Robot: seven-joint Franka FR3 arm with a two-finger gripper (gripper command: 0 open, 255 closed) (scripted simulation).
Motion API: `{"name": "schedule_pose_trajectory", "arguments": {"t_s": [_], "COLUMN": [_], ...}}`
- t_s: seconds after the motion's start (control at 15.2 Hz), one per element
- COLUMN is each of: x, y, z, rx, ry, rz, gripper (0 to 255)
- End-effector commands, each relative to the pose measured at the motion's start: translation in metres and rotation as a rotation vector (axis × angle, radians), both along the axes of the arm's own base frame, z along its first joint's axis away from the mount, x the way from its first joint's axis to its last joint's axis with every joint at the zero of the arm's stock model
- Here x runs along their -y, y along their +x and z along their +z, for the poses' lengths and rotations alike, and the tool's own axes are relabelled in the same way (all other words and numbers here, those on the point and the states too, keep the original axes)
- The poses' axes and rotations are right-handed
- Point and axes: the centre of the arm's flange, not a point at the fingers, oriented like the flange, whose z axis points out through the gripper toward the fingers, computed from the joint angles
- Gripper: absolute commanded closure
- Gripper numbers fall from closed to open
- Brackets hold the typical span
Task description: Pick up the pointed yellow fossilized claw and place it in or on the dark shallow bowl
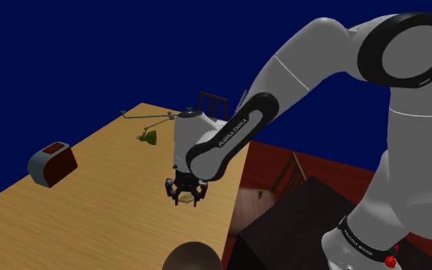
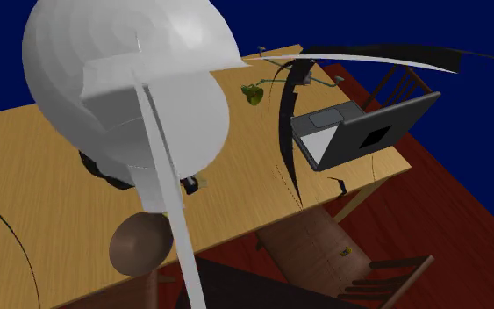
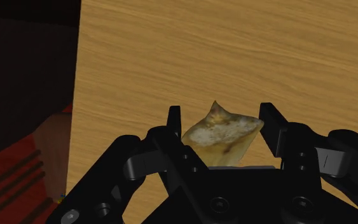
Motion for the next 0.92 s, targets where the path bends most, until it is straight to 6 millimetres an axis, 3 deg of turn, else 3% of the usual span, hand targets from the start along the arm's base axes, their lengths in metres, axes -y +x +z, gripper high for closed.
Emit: {"name": "schedule_pose_trajectory", "arguments": {"t_s": [0.0, 0.86], "x": [-0.010, -0.087], "y": [-0.025, -0.179], "z": [0.002, 0.004], "rx": [0.000, 0.000], "ry": [0.000, 0.000], "rz": [-0.001, -0.001], "gripper": [255, 255]}}
